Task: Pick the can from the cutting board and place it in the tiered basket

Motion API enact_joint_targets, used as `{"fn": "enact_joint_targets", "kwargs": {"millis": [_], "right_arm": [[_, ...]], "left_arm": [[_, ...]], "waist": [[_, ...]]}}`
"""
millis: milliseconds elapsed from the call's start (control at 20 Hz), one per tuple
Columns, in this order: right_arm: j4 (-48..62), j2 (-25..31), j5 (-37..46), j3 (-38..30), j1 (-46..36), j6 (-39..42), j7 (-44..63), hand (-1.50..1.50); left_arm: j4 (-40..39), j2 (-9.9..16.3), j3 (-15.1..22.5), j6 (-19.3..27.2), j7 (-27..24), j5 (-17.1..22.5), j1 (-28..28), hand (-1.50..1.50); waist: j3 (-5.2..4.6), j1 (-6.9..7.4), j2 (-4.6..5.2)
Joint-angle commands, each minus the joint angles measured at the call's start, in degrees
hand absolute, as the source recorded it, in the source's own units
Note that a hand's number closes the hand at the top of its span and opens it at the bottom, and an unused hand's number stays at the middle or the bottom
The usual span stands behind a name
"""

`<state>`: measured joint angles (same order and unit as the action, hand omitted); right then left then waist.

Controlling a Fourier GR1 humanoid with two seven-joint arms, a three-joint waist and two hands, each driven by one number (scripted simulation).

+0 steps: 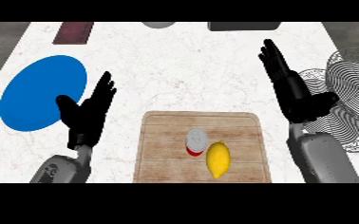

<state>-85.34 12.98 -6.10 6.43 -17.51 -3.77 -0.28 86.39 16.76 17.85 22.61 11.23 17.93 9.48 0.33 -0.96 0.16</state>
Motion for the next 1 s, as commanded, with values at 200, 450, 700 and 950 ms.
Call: {"fn": "enact_joint_targets", "kwargs": {"millis": [200, 450, 700, 950], "right_arm": [[6.18, -12.64, -24.00, 0.64, 11.50, 9.70, -5.63, 1.50], [2.11, -12.88, -27.69, 8.30, 22.53, 6.91, -27.24, -1.50], [6.33, -1.09, 1.44, 11.52, 22.83, -8.91, -15.58, -1.50], [0.34, 5.63, 12.37, 18.29, 20.07, -12.62, 2.20, -1.50]], "left_arm": [[-3.57, 10.15, -3.77, -4.10, -0.07, -1.36, -6.05, 0.00], [-6.60, 13.84, -6.95, -9.08, -3.09, 1.19, -10.78, 0.00], [-7.33, 13.96, -6.86, -10.34, -4.48, 1.08, -11.48, 0.00], [-9.43, 16.02, -9.28, -12.99, -6.66, 2.02, -12.19, 0.00]], "waist": [[0.37, 3.67, 0.92], [-0.22, 1.44, -0.31], [-0.91, 1.52, -0.27], [-0.83, 1.49, -0.43]]}}
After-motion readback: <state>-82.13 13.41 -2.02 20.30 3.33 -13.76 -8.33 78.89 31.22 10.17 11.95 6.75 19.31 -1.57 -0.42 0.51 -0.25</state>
